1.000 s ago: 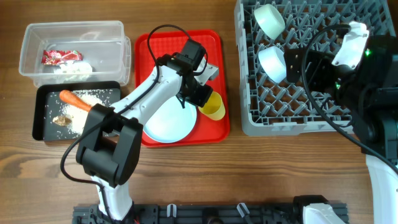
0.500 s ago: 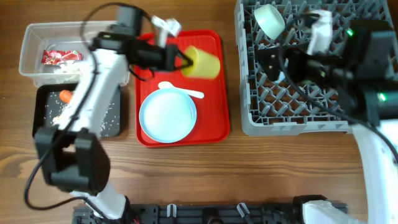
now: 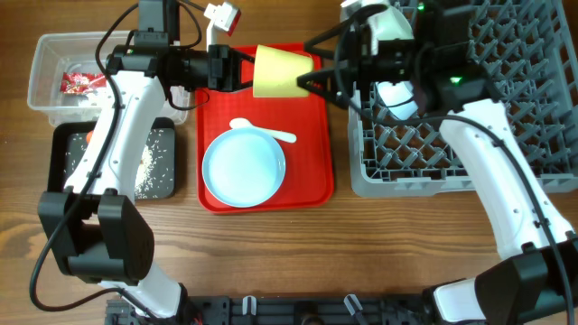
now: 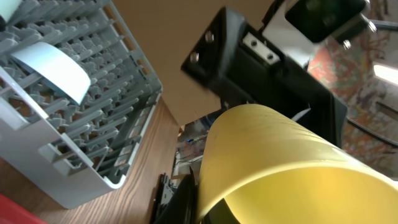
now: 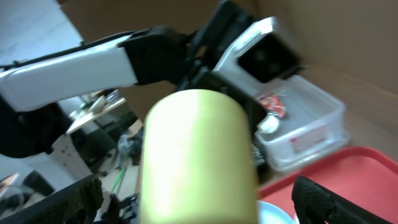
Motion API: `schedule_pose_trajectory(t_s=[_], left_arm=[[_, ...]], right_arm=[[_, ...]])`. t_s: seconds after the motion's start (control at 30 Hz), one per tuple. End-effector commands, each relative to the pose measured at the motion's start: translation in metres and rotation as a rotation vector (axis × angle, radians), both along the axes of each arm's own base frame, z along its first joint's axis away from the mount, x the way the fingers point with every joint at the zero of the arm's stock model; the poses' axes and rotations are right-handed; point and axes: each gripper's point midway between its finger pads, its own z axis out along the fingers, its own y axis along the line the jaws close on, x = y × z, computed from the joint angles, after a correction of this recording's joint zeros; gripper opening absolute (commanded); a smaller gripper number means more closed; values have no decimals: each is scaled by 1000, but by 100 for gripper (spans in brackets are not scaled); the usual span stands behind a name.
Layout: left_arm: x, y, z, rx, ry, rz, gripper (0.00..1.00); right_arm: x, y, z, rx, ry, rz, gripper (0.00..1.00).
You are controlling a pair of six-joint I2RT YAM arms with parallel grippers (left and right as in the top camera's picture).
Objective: Sort waste into correct bins and load items into the dishwasher rack
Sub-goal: 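Lift the yellow cup and hand it to the right gripper, then lower the yellow cup into the rack with the right gripper and release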
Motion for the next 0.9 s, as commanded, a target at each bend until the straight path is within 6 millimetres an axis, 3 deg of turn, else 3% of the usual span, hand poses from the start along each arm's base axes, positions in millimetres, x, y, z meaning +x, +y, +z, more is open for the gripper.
schedule_pose_trajectory(t_s=[0.0,0.3,0.47,0.63,0.73,0.87], left_arm=[[-4,2,10,-44,7,-23,4],[3,1,14,-44,9,-24,4],[6,1,17,-44,-1,-25,4],[6,1,17,-45,-15,-25,4],[7,1,17,-43,-19,-23,6],[12,1,12,-11,-21,6,9]], right_arm=[[-8,14,-1,5,9,45,99],[-5,27,-8,-31,2,3,84],[-5,27,-8,-32,-11,5,63],[-2,26,-9,-39,-14,-12,54],[2,21,-9,-39,-14,-25,47],[13,4,-9,-40,14,-76,47]])
